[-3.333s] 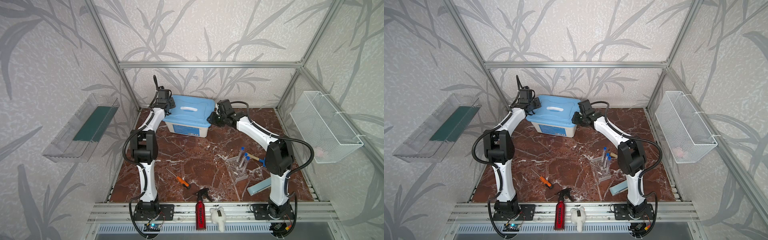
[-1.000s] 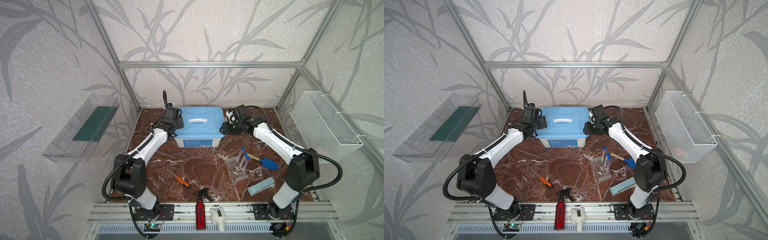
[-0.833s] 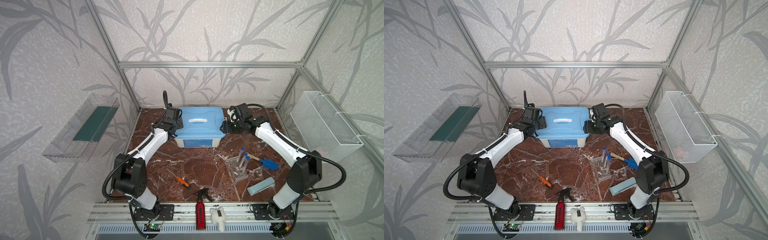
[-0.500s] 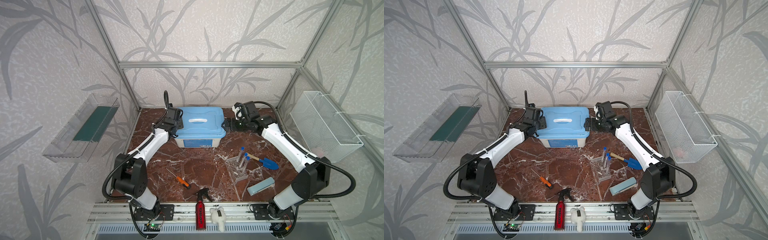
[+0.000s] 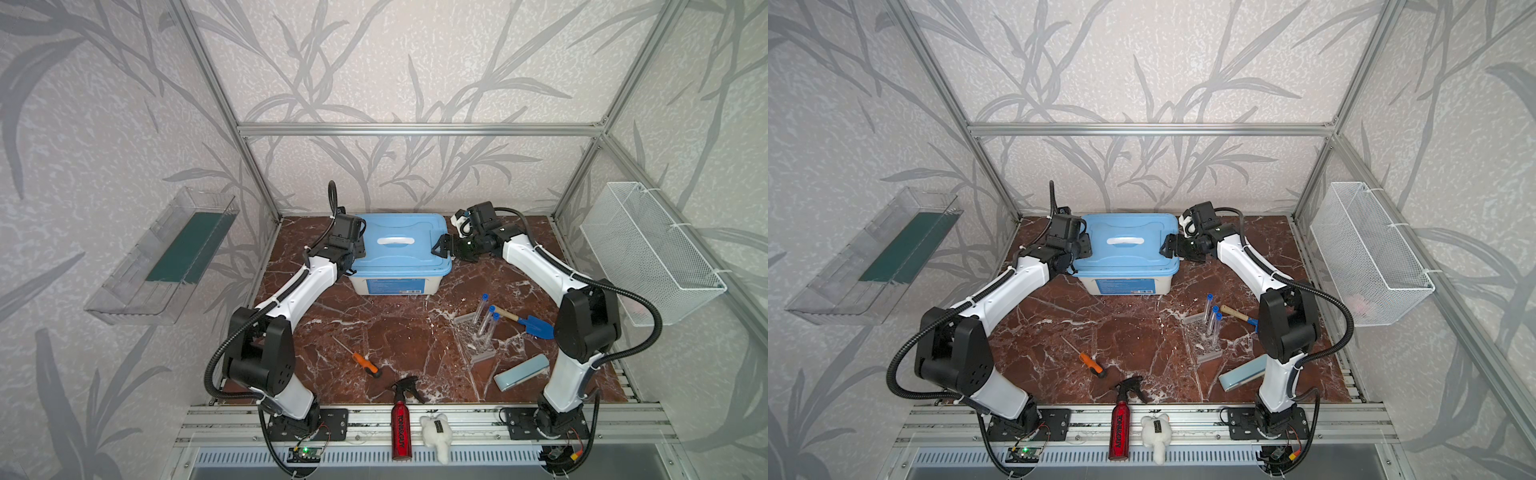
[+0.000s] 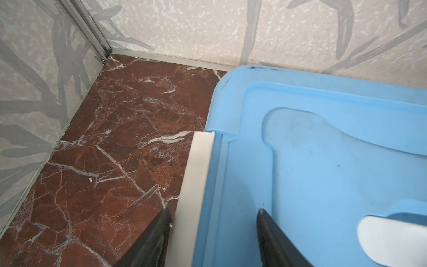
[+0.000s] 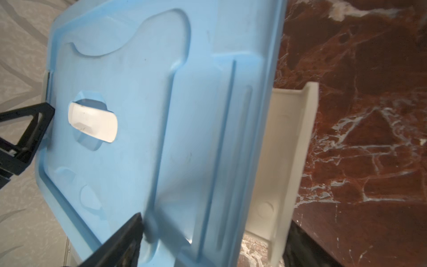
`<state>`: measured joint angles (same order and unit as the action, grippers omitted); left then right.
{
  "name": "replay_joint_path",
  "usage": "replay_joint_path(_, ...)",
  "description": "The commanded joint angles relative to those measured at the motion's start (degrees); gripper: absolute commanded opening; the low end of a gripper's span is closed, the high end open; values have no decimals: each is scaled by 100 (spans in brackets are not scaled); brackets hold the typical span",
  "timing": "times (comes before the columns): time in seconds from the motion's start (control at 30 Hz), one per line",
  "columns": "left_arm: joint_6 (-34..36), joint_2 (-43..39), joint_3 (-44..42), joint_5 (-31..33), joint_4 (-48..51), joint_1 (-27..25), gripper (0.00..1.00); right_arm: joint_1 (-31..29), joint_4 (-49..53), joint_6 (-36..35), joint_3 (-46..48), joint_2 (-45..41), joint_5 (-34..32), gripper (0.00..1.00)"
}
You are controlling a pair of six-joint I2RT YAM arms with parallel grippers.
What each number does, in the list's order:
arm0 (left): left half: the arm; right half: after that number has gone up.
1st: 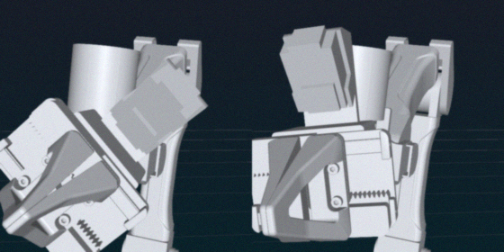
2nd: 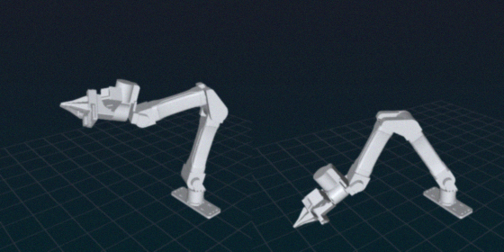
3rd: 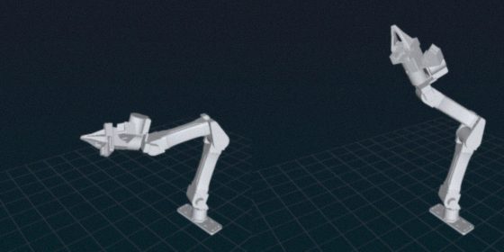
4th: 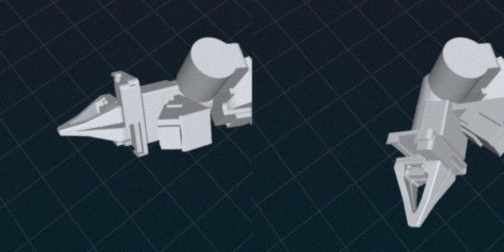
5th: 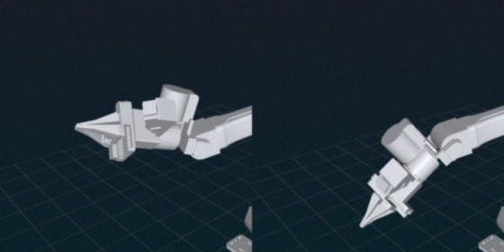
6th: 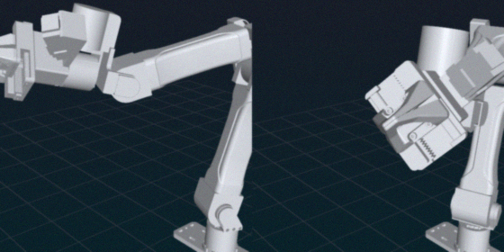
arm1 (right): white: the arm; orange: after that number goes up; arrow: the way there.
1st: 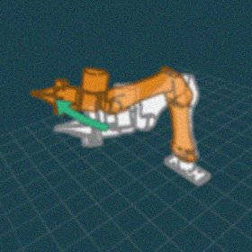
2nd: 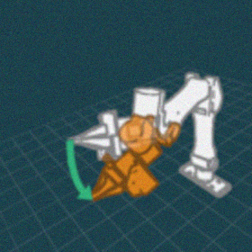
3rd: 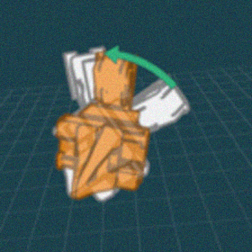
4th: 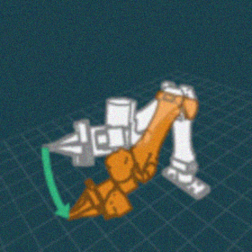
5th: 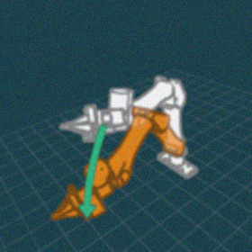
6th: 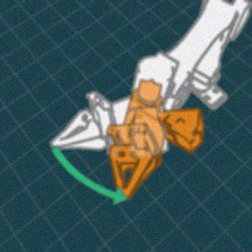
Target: Organize the chemistry lab equipment
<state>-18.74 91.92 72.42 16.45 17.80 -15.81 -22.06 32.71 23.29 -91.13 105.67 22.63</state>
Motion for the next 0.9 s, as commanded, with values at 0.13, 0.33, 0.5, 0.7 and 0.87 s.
replay_joint_path(0.13, 90, 79, 34, -89, 471, -156, 58, -427, 119, -457, -242, -439, -723, 69)
replay_joint_path(0.33, 29, 235, 105, -168, 486, -370, 57, -956, 480, -649, -744, -180, -1131, 57)
replay_joint_path(0.5, -115, 335, 167, -366, 481, -440, 58, -1219, 388, -628, -961, 19, -1156, 55)
replay_joint_path(0.7, -292, 276, 310, 32, 700, -388, 63, -1196, 644, -763, -1179, 101, -1204, 54)
replay_joint_path(0.87, -242, 206, 368, 16, 680, -343, 63, -1180, 522, -850, -1049, -399, -1493, 73)
